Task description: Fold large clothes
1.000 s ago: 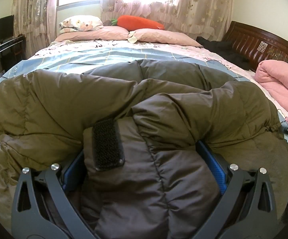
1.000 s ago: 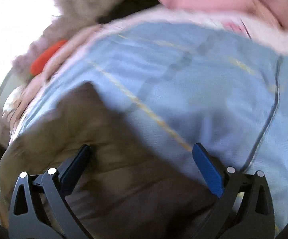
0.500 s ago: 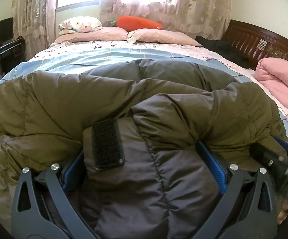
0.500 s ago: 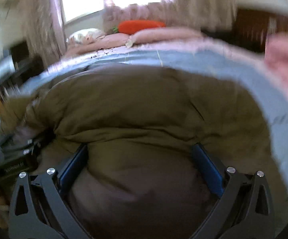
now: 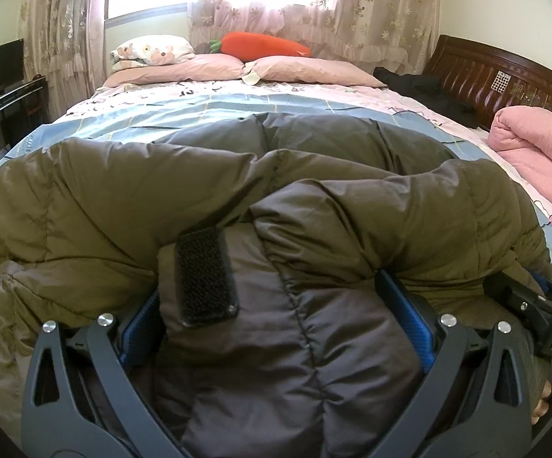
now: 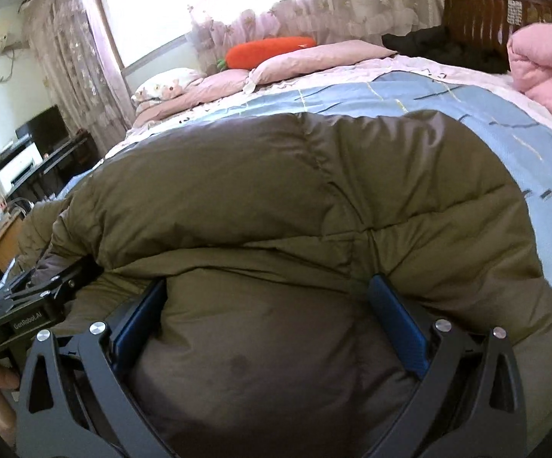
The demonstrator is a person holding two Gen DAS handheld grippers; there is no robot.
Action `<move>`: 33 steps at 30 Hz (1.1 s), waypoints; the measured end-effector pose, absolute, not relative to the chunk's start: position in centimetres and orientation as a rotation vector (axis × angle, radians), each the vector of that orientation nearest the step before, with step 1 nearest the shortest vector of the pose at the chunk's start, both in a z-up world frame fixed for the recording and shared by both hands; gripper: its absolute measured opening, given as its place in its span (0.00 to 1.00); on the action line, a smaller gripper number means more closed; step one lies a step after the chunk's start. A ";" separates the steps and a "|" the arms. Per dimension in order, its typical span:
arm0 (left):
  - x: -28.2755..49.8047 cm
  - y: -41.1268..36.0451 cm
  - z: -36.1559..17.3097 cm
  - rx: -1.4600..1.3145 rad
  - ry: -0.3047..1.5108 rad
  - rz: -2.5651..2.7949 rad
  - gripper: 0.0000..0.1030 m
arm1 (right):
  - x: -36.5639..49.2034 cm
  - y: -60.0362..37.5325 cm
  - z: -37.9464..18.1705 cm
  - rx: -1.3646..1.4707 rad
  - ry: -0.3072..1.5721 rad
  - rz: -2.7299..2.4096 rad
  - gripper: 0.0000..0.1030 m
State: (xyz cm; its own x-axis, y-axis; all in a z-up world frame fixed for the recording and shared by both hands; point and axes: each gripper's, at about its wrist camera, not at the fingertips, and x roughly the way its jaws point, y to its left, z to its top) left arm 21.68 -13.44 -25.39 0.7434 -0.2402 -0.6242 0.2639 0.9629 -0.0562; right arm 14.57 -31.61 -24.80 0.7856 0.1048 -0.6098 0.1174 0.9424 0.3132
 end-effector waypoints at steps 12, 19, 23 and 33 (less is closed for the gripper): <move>20.7 -12.9 -24.7 0.037 0.649 -0.262 0.98 | 13.4 -31.6 -25.1 0.409 0.704 -0.007 0.99; 16.1 -12.4 -22.5 0.125 0.719 -0.230 0.98 | 10.4 -30.1 -22.0 0.413 0.847 -0.205 0.99; 14.6 -8.5 -21.5 -0.087 0.830 -0.289 0.98 | 6.4 -29.4 -18.4 0.481 0.848 -0.273 0.99; 3.8 -2.5 -20.2 -0.364 0.854 -0.064 0.98 | -2.7 -26.4 -18.1 0.687 0.852 -0.244 0.99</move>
State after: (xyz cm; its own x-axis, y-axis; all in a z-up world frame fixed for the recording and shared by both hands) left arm 3.85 -2.52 -20.16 0.6593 -0.1999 -0.7249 -0.0891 0.9365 -0.3393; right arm -2.70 -26.42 -18.12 0.6464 0.0674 -0.7600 0.4597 0.7606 0.4584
